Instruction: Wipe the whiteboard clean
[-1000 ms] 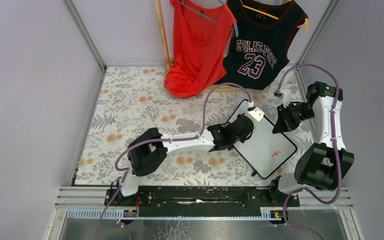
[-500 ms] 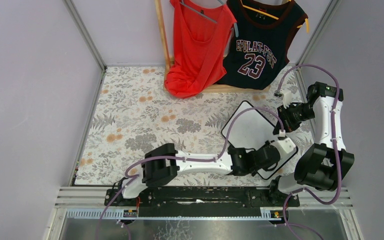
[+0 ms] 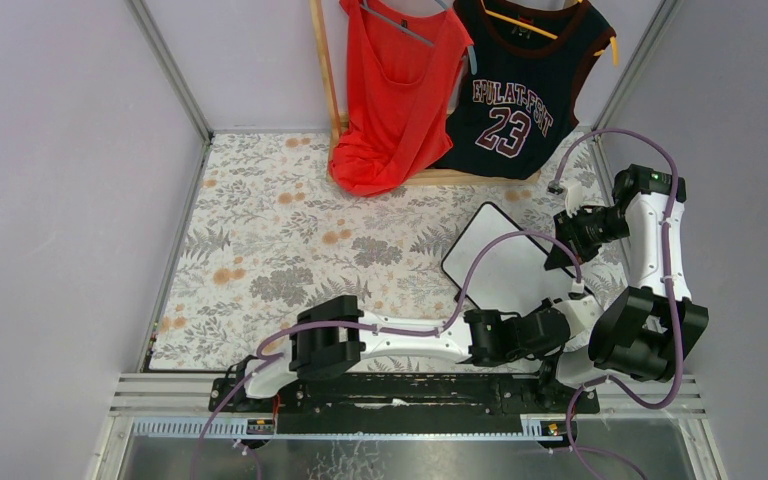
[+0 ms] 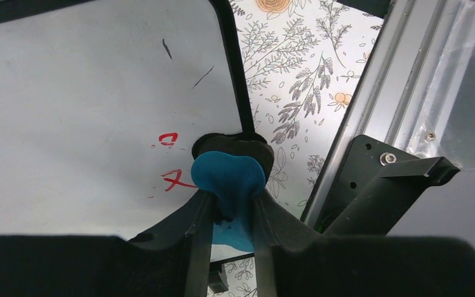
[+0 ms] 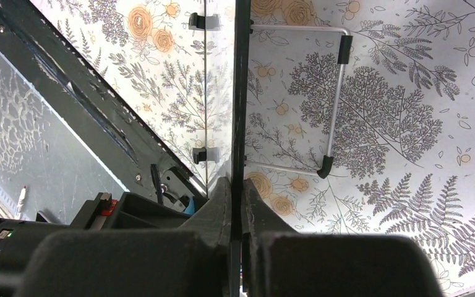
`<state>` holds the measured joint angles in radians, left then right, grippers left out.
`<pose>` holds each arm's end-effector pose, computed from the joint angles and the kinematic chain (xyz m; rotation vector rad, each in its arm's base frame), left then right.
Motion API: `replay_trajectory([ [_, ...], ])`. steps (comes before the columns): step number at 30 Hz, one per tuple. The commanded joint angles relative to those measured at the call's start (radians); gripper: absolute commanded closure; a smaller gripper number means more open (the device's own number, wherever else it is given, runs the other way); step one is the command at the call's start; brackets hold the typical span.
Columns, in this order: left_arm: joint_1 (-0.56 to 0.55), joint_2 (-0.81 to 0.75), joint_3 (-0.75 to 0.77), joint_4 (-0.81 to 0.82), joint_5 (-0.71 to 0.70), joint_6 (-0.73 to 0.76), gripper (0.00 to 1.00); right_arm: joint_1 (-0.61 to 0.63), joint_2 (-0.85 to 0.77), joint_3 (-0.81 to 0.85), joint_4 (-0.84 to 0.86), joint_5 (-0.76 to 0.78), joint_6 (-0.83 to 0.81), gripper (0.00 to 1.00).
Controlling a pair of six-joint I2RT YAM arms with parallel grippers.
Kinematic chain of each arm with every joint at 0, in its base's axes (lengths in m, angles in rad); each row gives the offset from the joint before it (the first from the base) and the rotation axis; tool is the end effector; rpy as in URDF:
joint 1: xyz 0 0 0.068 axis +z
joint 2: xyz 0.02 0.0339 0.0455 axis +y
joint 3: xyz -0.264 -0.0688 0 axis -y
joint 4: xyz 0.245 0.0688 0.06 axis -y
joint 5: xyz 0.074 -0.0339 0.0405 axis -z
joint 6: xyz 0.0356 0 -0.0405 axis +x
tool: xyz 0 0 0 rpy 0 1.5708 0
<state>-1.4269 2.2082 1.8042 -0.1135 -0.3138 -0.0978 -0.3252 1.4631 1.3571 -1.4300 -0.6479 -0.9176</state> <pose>0.0854 -0.5128 0.2312 1.1479 1.7799 -0.6056 0.2392 -0.0580 0.3074 -0.7887 2.5314 0.6970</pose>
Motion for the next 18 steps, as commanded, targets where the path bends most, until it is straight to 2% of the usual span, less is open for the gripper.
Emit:
replay_trajectory([
  [1,0.017,0.029,0.028,0.036,-0.097,0.058,1.00,0.029,0.006,-0.047,-0.047,0.083,-0.069,1.00],
  [11,0.099,0.006,-0.018,0.023,-0.192,0.080,1.00,0.029,-0.001,-0.052,-0.047,0.085,-0.069,1.00],
  [18,0.182,-0.073,-0.100,0.039,-0.211,0.069,1.00,0.029,0.003,-0.048,-0.047,0.082,-0.066,1.00],
])
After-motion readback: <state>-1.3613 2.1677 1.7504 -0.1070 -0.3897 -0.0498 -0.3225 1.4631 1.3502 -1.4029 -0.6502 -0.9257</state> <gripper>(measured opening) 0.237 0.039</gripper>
